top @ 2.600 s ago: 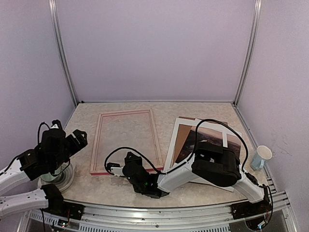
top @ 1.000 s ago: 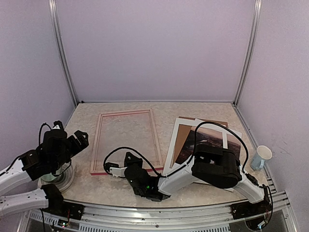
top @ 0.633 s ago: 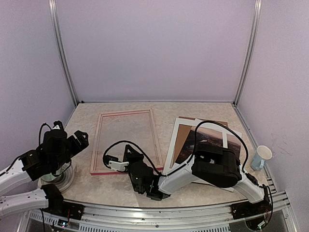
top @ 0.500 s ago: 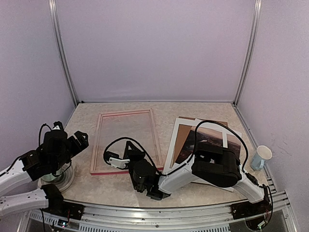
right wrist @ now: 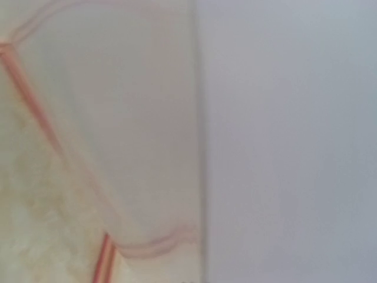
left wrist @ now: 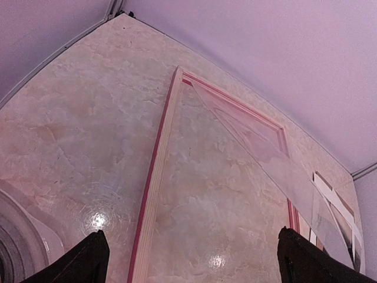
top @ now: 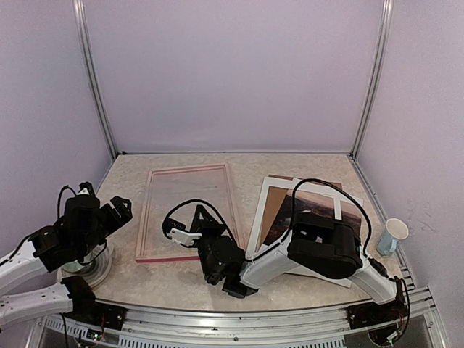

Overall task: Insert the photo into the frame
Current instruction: Adjust the glass panel.

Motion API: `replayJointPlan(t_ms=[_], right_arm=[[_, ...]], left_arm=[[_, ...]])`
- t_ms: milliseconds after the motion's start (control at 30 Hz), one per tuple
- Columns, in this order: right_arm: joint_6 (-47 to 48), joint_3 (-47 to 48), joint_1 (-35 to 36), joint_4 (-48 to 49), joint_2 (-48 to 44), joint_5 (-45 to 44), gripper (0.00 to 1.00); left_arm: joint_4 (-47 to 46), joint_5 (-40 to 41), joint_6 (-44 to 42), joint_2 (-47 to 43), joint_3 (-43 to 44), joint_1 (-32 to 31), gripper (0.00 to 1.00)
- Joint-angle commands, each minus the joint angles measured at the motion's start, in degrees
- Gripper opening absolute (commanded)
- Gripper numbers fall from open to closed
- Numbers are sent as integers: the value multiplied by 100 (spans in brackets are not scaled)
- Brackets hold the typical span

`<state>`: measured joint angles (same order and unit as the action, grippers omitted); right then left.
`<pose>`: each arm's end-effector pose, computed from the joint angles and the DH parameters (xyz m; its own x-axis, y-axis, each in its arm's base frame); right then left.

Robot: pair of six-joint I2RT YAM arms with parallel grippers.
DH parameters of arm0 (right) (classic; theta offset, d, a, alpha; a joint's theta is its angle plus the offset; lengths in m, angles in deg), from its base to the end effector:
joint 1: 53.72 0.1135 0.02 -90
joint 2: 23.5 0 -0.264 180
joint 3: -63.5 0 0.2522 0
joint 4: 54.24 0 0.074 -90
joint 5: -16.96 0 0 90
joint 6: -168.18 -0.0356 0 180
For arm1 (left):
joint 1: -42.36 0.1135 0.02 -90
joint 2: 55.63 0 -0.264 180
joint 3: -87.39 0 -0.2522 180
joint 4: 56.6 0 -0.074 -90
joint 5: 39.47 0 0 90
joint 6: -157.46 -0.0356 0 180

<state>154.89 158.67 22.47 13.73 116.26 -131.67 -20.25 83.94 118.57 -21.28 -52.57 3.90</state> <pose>0.1455 0.4648 0.1437 0.3317 -0.7730 -0.5408 0.0190 0.5786 -0.8154 0.1236 -0.0731 0.2346 -0.3661 -0.5389 -0.7586 -0.2177 0.8422 -0.4933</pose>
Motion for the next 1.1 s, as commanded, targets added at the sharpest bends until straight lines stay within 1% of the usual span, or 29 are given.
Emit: replayJointPlan(t_ms=[0,133,267,367,433,533,600,700,800,900,1067], right_arm=[[-715,-397,124,-736,-334,185,0],[-1071,-757,283,-1189,-472,262,0],[-1194,-971,333,-1107,-445,243,0],[-997,-924,326,-677,-265,144,0],[-634,-804,282,-127,-52,-36,0],[-113,-702,234,966,110,-226,0],[30,-667,202,1313,136,-319,0],[166,-628,140,1578,138,-413,0],[656,-565,109,2193,198,-481,0],[889,-579,64,2313,57,-363,0],[1300,-545,-269,2297,-331,227,0]], left_arm=[[6,49,-14,-123,-38,83,99],[34,64,4,-202,-48,101,99],[43,81,21,-231,-58,110,99],[12,58,38,-219,-61,110,99],[0,29,31,-207,-54,115,99],[26,18,38,-194,-52,119,99],[34,16,44,-209,-48,119,99],[24,0,54,-231,-56,119,99],[11,-10,52,-224,-53,124,99],[-20,-18,37,-202,-52,128,99],[-79,-10,11,-142,10,135,99]])
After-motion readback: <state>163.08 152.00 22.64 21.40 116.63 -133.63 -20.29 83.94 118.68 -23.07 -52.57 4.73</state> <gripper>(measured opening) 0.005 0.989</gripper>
